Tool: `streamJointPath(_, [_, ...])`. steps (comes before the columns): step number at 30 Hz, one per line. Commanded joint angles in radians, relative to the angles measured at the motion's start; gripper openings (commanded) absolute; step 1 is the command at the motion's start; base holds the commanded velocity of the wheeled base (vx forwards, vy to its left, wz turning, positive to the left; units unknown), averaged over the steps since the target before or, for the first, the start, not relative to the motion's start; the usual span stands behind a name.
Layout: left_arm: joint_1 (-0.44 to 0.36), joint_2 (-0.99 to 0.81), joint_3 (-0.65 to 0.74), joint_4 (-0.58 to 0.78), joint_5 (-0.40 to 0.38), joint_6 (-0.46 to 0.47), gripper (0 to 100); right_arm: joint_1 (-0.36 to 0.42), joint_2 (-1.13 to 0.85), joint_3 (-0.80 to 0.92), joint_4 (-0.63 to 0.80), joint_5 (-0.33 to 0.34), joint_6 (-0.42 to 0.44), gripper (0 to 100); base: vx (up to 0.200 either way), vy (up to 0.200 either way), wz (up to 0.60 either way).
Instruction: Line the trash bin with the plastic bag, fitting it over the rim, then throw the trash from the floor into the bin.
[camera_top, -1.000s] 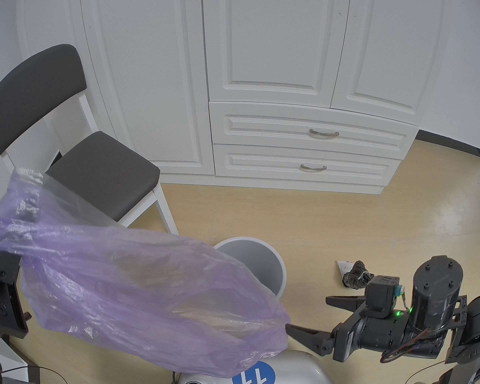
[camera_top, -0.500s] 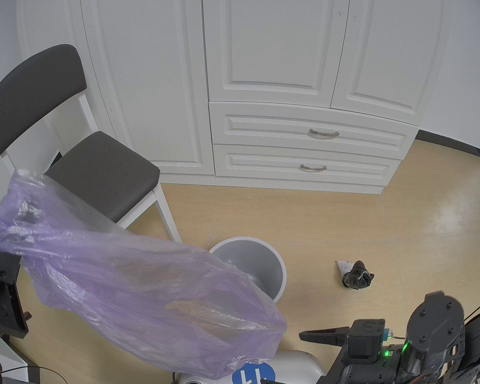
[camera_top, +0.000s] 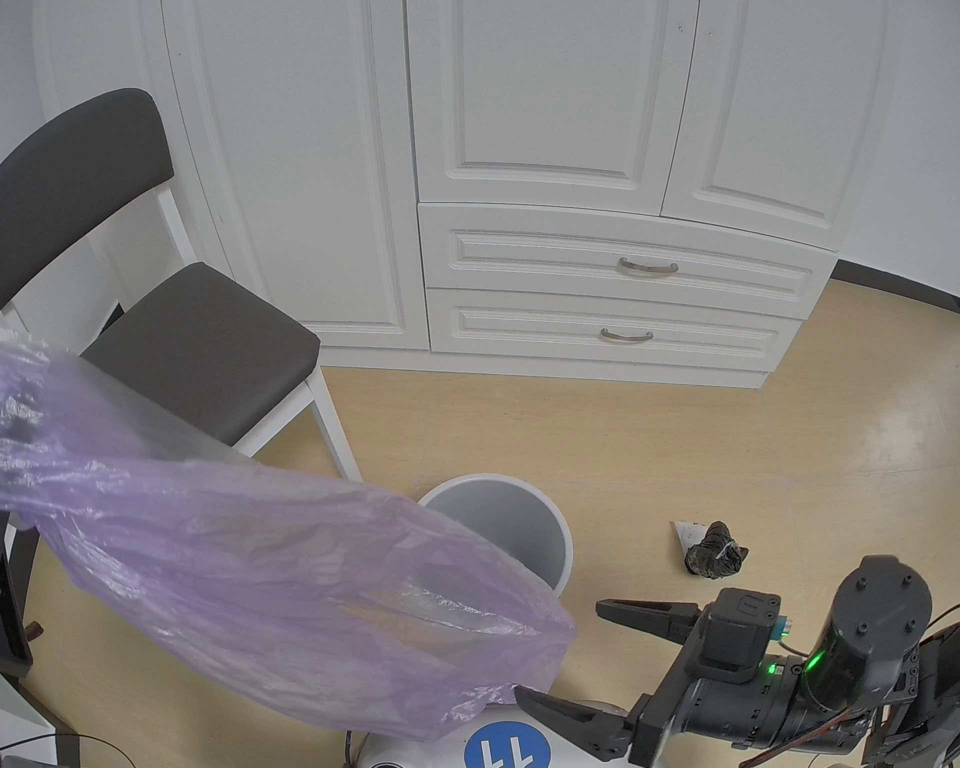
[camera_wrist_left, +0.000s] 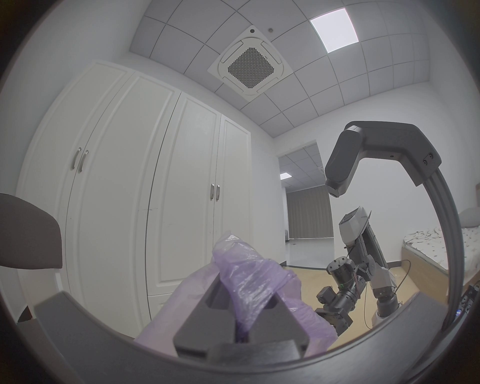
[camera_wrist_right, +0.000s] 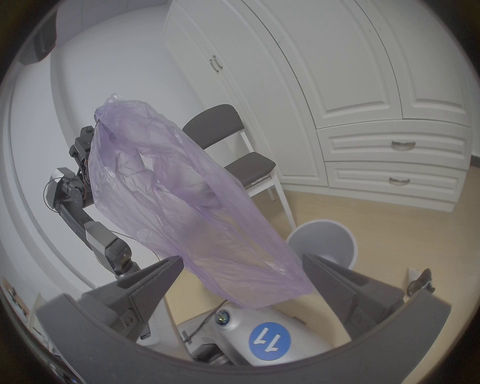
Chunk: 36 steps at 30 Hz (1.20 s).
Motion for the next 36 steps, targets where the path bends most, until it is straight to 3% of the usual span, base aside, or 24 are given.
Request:
streamJointPath(1, [0.0,-0.003,0.0,0.001,0.0,-0.001,0,-0.029,-0.076,0.033,0.002,-0.001,-0.039,100,0.0,0.0,0.0])
streamJointPath(6, [0.001,-0.003,0.001,0.001,0.0,-0.001,0,-0.029,-0.232,0.021,0.111,-0.001,-0.085,100,0.0,0.0,0.0])
streamJointPath(11, [0.0,0.0,0.003,0.001,0.0,0.0,0,-0.042,-0.231,0.009,0.159,0.001,-0.079,100,0.0,0.0,0.0])
streamJointPath(18, [0.0,-0.003,0.003,0.001,0.0,0.0,0,-0.059,-0.071,0.007,0.145,-0.001,-0.065,100,0.0,0.0,0.0])
streamJointPath(29, [0.001,-0.007,0.0,0.0,0.0,0.0,0,-0.077,0.024,-0.014,0.136,-0.001,-0.026,100,0.0,0.0,0.0])
streamJointPath(36, [0.0,-0.008,0.0,0.0,0.0,0.002,0,-0.062,0.122,0.0,0.056,-0.001,-0.01,100,0.0,0.0,0.0])
